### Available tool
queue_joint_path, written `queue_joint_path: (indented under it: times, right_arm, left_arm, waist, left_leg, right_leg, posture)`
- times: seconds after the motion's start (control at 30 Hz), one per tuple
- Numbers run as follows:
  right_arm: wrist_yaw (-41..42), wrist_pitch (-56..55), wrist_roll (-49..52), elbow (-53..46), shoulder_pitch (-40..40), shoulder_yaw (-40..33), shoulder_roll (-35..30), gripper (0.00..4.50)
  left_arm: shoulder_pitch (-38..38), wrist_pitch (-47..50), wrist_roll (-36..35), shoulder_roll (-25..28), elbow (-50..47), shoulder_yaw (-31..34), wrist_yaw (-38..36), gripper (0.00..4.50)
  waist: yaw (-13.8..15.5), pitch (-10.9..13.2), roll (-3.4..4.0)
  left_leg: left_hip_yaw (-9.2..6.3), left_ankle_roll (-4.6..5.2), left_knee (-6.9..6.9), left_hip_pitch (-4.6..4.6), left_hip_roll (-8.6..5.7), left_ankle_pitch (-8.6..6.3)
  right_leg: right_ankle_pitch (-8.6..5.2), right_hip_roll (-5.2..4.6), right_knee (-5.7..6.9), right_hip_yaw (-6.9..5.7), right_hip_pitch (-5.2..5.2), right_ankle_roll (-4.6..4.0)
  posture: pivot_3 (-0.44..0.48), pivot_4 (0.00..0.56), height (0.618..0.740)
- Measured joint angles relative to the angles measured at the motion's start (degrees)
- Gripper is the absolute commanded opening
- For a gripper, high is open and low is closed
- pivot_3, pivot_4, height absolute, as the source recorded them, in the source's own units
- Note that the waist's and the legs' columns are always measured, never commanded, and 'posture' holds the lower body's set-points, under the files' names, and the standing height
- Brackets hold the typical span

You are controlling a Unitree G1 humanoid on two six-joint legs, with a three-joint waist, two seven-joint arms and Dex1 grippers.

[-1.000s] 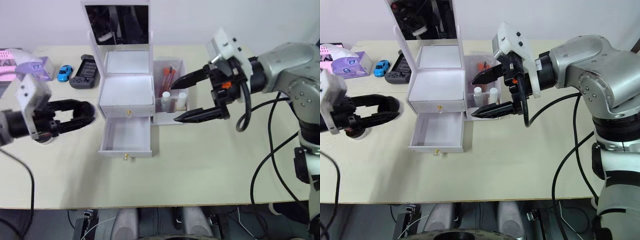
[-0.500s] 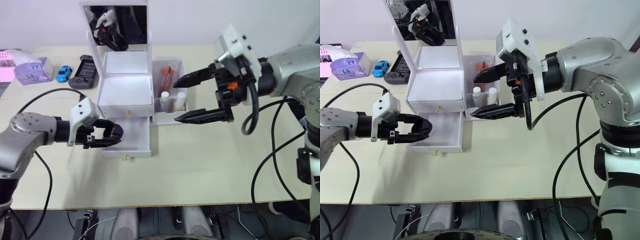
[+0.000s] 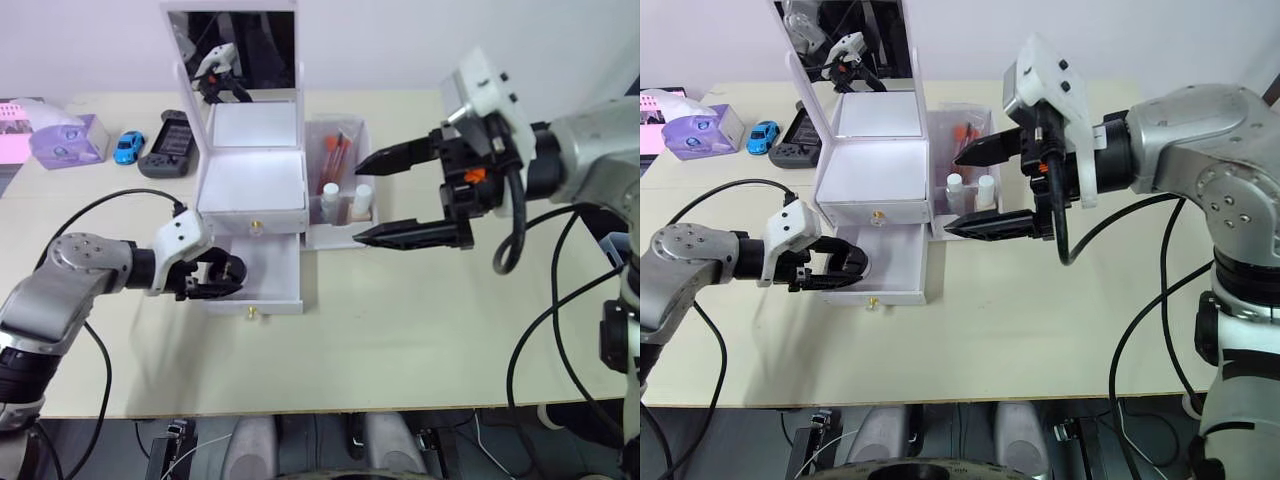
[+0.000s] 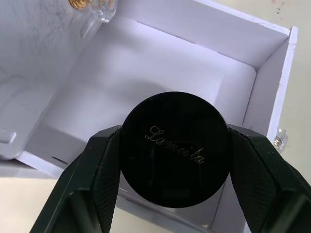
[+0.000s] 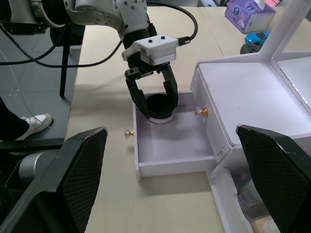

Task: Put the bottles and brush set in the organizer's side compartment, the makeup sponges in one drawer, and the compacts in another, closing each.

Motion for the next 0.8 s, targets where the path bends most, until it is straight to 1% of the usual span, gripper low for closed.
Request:
queue_joint_path:
  times: [0.27, 0.43, 0.5, 0.53, 0.57, 0.8]
  right_arm:
    - [-0.75, -0.34, 0.35, 0.00, 0.04, 0.03, -0.05, 4.50]
    - [-0.94, -0.93, 0.25, -0.01, 0.42, 0.06, -0.18, 4.50]
    - [-0.96, -1.11, 0.25, -0.01, 0.50, 0.08, -0.18, 4.50]
    - [-0.97, -1.15, 0.25, 0.00, 0.50, 0.08, -0.23, 4.50]
    - [-0.97, -1.20, 0.24, 0.00, 0.50, 0.09, -0.24, 4.50]
    - [-0.99, -1.44, 0.13, 0.02, 0.50, 0.17, -0.27, 4.50]
  left_arm:
    - [0.19, -1.99, 2.33, -0.12, 0.28, -0.61, -1.04, 2.63]
    - [0.32, -2.17, 2.77, -1.12, 0.37, -0.85, -1.06, 2.63]
    - [0.32, -2.12, 2.79, -1.32, 0.44, -1.40, -1.11, 3.67]
    - [0.25, -2.22, 2.85, -1.60, 0.52, -1.48, -1.10, 4.02]
    - [-0.19, -2.45, 3.01, -1.89, 0.77, -1.47, -0.98, 4.45]
    - [-1.02, -2.89, 3.31, -1.32, 1.28, -1.47, -2.18, 4.45]
  waist:
    - [0.00, 0.00, 0.01]
    - [0.00, 0.00, 0.01]
    - [-0.06, 0.00, 0.01]
    - [-0.08, 0.00, 0.01]
    - [-0.04, 0.00, 0.00]
    - [-0.03, -0.01, 0.00]
  left_leg:
    - [0.00, 0.00, -0.01, 0.01, 0.00, 0.00]
    - [0.00, 0.00, -0.01, 0.04, 0.00, 0.00]
    - [0.00, 0.00, -0.01, 0.04, 0.00, 0.00]
    - [0.00, 0.00, -0.01, 0.04, 0.00, 0.00]
    - [0.00, 0.00, -0.01, 0.04, 0.00, 0.00]
    - [0.00, 0.00, -0.02, 0.04, 0.00, 0.00]
  right_leg:
    - [0.00, 0.00, 0.00, 0.01, 0.00, 0.01]
    - [0.00, 0.00, 0.02, 0.01, 0.02, 0.01]
    - [0.01, 0.00, 0.02, 0.02, 0.02, 0.01]
    - [0.00, 0.01, 0.02, 0.03, 0.02, 0.01]
    - [0.00, 0.02, 0.03, 0.02, 0.02, 0.01]
    - [0.00, 0.04, 0.02, 0.06, 0.02, 0.01]
  posture:
    - [0.000, 0.150, 0.735]
    - [0.000, 0.150, 0.735]
    - [0.000, 0.150, 0.735]
    - [0.000, 0.150, 0.735]
    - [0.000, 0.150, 0.735]
    - [0.000, 0.150, 0.735]
